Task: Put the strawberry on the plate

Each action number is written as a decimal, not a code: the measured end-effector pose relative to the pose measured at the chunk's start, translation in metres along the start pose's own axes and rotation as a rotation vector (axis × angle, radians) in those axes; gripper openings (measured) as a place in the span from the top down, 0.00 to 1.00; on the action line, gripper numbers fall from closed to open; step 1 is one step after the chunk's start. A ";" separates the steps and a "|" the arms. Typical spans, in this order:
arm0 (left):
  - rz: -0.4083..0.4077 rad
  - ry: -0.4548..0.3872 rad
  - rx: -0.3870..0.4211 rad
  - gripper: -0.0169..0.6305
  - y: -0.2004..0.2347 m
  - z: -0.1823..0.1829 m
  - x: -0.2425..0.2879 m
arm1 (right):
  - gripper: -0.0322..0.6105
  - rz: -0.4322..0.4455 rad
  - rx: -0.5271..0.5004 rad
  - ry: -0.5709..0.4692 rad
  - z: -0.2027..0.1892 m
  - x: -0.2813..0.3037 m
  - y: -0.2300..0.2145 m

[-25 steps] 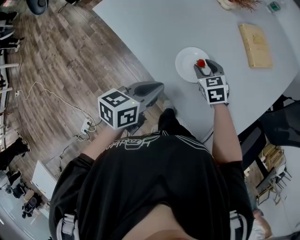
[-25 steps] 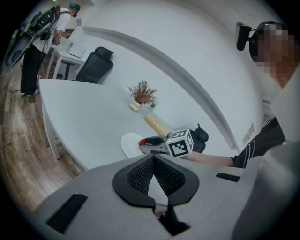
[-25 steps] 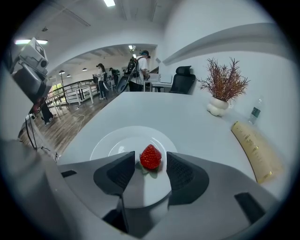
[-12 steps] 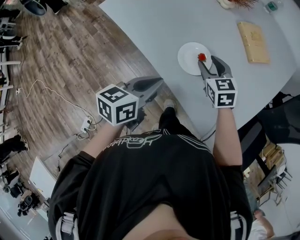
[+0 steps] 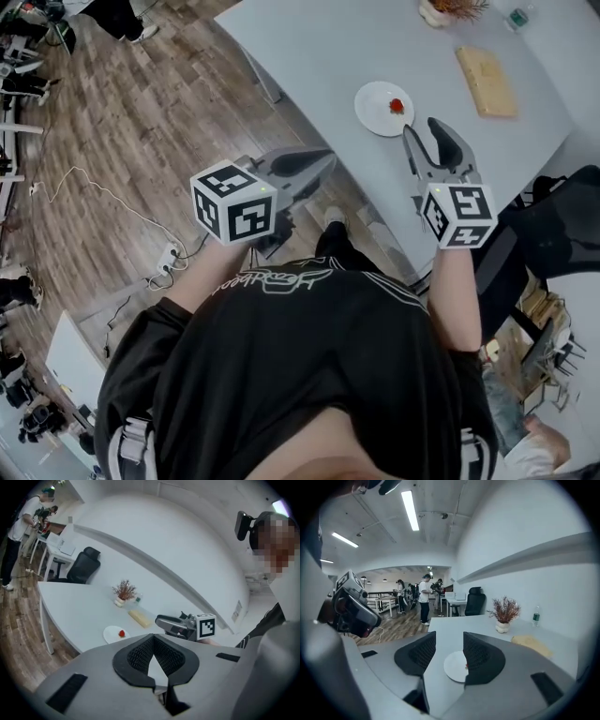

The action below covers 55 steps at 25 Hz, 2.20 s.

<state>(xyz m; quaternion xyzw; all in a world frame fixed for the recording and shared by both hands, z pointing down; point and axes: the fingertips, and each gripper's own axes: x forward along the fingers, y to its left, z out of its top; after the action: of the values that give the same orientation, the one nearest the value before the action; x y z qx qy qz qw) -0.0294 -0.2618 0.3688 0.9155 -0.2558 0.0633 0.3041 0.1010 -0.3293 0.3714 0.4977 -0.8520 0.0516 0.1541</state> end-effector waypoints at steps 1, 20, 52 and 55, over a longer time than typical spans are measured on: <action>-0.007 -0.007 0.014 0.96 -0.008 0.000 -0.006 | 0.68 0.005 -0.002 -0.015 0.006 -0.011 0.009; -0.046 -0.121 0.194 0.96 -0.116 -0.006 -0.104 | 0.91 0.172 0.094 -0.160 0.040 -0.154 0.149; -0.079 -0.119 0.173 0.96 -0.134 -0.033 -0.099 | 0.94 0.246 0.163 -0.159 0.019 -0.177 0.177; -0.077 -0.114 0.166 0.96 -0.131 -0.033 -0.094 | 0.94 0.243 0.168 -0.158 0.018 -0.174 0.172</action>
<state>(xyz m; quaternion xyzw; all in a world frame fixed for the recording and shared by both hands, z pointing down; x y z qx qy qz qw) -0.0430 -0.1119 0.3014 0.9488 -0.2313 0.0203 0.2143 0.0277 -0.1029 0.3110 0.4045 -0.9081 0.1015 0.0371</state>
